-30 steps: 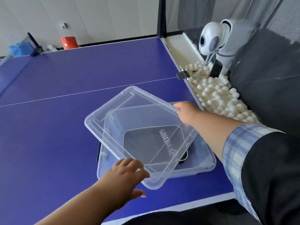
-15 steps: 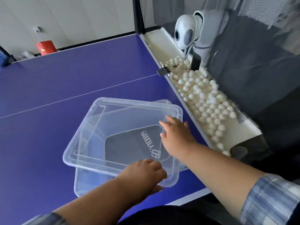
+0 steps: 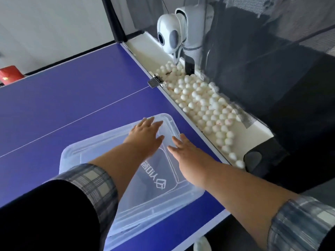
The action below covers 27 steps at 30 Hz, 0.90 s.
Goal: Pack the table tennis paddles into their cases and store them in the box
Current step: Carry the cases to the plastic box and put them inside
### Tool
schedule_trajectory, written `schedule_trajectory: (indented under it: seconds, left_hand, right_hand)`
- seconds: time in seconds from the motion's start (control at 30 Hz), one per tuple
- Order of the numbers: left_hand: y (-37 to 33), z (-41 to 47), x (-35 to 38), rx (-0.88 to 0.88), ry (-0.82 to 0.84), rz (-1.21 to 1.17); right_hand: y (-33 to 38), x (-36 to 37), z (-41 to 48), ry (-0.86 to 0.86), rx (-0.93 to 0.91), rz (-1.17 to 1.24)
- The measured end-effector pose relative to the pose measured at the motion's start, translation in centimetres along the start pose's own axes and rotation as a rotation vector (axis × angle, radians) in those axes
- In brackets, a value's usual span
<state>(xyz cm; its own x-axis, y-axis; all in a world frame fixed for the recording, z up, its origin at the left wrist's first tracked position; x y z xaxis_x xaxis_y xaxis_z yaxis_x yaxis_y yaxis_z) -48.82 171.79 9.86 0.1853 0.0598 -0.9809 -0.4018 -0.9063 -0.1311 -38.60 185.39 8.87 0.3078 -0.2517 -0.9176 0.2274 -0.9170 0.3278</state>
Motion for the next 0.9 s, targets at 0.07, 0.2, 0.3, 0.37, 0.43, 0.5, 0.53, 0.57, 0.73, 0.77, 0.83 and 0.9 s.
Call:
schedule_trajectory:
  seconds: [0.07, 0.2, 0.3, 0.37, 0.43, 0.5, 0.53, 0.57, 0.73, 0.77, 0.83, 0.9]
  left_hand:
    - [0.6, 0.4, 1.5, -0.068, 0.029, -0.018]
    - [0.8, -0.8, 3.1, -0.136, -0.003, -0.019]
    - [0.9, -1.7, 3.4, -0.147, -0.020, -0.028]
    - [0.6, -2.1, 3.8, -0.126, 0.006, -0.017]
    - [0.2, -2.5, 4.2, -0.099, 0.040, -0.006]
    - [0.0, -2.7, 4.4, -0.110, 0.055, 0.004]
    - [-0.1, -2.7, 4.3, -0.123, 0.057, 0.015]
    - [-0.4, -2.7, 4.2, -0.137, 0.057, 0.023]
    - [-4.3, -3.8, 3.6, -0.085, -0.055, -0.086]
    - [-5.2, -4.5, 3.9, -0.070, -0.063, -0.119]
    - [-6.7, -5.9, 4.8, -0.055, -0.048, -0.116]
    - [-7.4, -6.8, 5.6, -0.053, -0.015, -0.051]
  right_hand:
    - [-0.9, -0.4, 1.0, 0.049, -0.040, -0.025]
    - [-1.5, 0.1, 2.1, 0.080, -0.075, 0.004]
    - [-1.5, 0.8, 2.0, 0.082, -0.093, 0.004]
    - [-1.3, 1.5, 1.2, 0.064, -0.095, 0.047]
    - [-1.2, 2.1, 0.4, 0.018, -0.091, 0.112]
    - [-1.2, 2.6, -0.1, -0.043, -0.100, 0.152]
    - [-1.4, 2.5, -0.1, -0.085, -0.089, 0.205]
    - [-1.8, 2.3, 0.0, -0.134, -0.051, 0.307]
    - [-6.3, 2.2, 1.2, -0.132, 0.509, 0.909]
    - [-6.7, 2.8, 1.2, -0.045, 0.618, 1.003]
    - [-6.8, 3.8, 0.8, 0.126, 0.775, 1.182]
    - [-6.5, 4.5, 0.9, 0.241, 0.771, 1.360]
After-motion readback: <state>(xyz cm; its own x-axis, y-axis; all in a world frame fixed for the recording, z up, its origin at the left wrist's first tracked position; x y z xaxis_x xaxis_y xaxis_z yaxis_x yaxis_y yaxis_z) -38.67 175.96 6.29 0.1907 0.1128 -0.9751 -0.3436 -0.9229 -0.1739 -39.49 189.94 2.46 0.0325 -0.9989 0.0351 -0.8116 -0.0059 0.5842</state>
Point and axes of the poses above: each hand's wrist, its own z-axis towards the middle knuckle, its own x-axis out of the palm, y = z × x, the point moved 5 cm from there along z, towards the middle knuckle, and after that the axes turned 2 degrees about x, right-handed, at the moved point
